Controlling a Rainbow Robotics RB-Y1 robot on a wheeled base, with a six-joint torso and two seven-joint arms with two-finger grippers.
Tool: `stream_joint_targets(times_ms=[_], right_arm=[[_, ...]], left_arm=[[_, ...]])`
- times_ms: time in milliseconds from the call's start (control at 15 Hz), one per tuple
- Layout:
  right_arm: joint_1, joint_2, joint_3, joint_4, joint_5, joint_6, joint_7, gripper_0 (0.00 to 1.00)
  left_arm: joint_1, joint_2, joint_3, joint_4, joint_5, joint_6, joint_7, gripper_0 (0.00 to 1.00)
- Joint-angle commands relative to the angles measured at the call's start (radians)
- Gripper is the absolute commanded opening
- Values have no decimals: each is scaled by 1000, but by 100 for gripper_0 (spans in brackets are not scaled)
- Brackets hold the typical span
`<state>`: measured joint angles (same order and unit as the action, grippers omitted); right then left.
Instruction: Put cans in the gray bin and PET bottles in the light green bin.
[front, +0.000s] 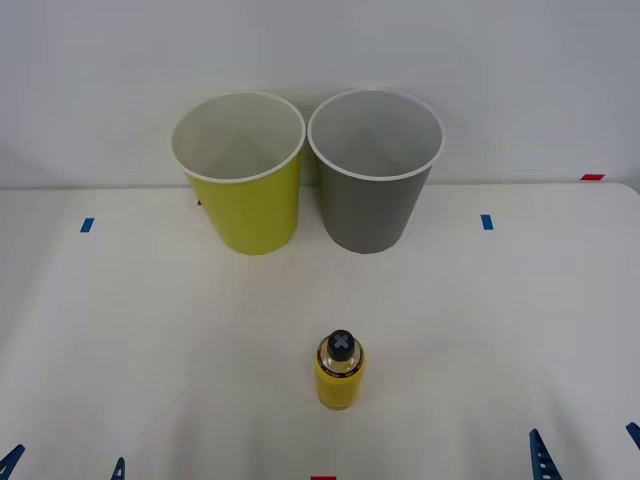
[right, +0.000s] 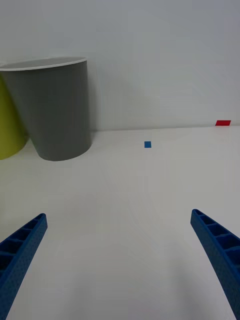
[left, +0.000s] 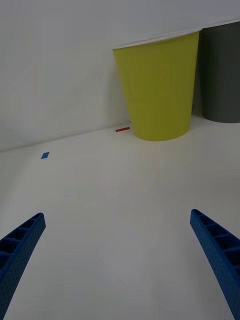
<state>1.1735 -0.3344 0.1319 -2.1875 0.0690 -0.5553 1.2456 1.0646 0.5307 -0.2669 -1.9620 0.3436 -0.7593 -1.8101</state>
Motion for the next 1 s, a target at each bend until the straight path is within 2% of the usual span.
stream_joint_targets(times_ms=[67,1000], right_arm=[[0,0,0,0,0,0,0,100],[0,0,0,0,0,0,0,100]], left_arm=[[0,0,0,0,0,0,0,100],[0,0,0,0,0,0,0,100]])
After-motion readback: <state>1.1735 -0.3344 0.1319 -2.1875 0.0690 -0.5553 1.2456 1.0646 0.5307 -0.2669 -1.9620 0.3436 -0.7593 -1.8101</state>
